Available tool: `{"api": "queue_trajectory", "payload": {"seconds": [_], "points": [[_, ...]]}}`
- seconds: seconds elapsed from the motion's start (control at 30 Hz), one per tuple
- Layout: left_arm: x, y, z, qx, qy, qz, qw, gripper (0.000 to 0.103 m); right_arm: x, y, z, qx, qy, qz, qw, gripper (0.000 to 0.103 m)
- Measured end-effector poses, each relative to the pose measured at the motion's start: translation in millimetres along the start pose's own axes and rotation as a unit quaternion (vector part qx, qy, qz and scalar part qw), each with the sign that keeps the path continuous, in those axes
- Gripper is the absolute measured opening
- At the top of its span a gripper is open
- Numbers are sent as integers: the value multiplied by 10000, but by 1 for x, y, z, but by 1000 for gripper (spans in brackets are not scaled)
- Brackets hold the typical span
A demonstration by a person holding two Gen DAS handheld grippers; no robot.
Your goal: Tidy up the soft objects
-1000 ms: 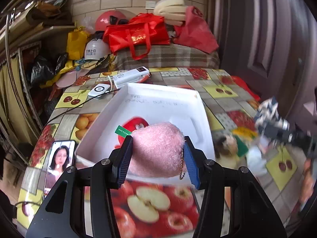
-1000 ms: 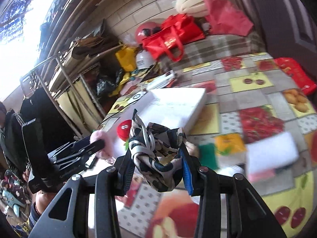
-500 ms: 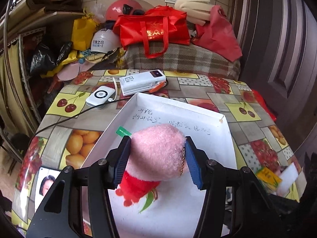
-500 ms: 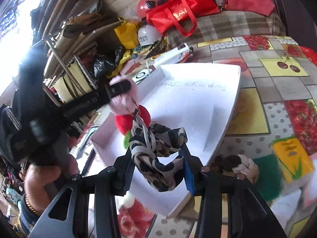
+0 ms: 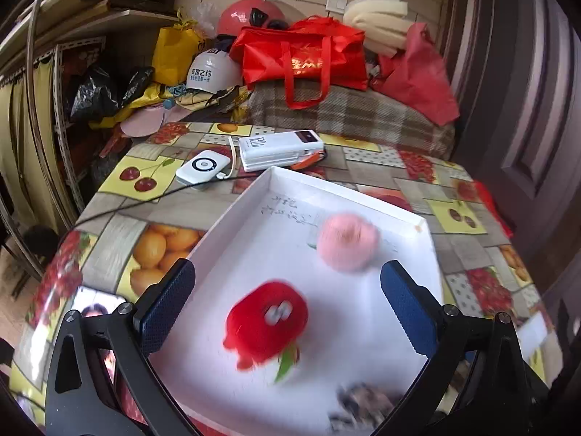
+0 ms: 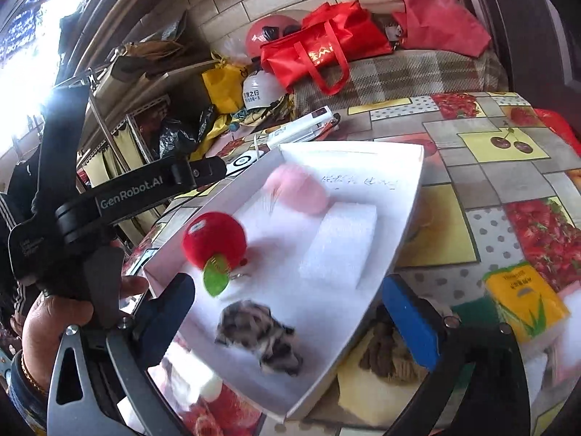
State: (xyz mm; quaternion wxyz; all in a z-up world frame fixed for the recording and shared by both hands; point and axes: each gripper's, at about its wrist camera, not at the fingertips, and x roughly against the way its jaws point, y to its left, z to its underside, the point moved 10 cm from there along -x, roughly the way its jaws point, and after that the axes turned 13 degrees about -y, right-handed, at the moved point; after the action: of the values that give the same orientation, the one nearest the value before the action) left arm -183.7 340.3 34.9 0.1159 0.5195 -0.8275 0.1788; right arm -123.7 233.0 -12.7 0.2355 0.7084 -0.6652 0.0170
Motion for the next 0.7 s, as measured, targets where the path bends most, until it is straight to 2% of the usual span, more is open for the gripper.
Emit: {"api": "queue_trajectory", "payload": {"seconds": [0.1, 0.17, 0.27, 0.33, 0.43, 0.53, 0.7], "points": [[36, 0, 14, 1, -162, 139, 9998, 103, 14, 3, 5, 84, -136, -60, 9999, 103], [69, 6, 31, 172, -319, 213, 9991, 103, 23, 6, 10, 191, -298, -75, 9993, 103], [109, 25, 61, 347, -414, 48, 9985, 103, 35, 11, 14, 304, -665, -146, 9972, 103], [124, 33, 79, 374, -382, -94, 9985, 103, 44, 18, 6, 241, -956, -395, 9943, 103], [132, 39, 97, 318, -297, -272, 9987, 103, 50, 23, 0, 268, -1152, -556, 9914, 103], [139, 40, 97, 383, -412, -235, 9981, 103, 50, 22, -1, 159, -1160, -678, 9908, 103], [140, 32, 98, -14, -474, -429, 9980, 103, 48, 7, -1, -306, -1140, -725, 9904, 103]]}}
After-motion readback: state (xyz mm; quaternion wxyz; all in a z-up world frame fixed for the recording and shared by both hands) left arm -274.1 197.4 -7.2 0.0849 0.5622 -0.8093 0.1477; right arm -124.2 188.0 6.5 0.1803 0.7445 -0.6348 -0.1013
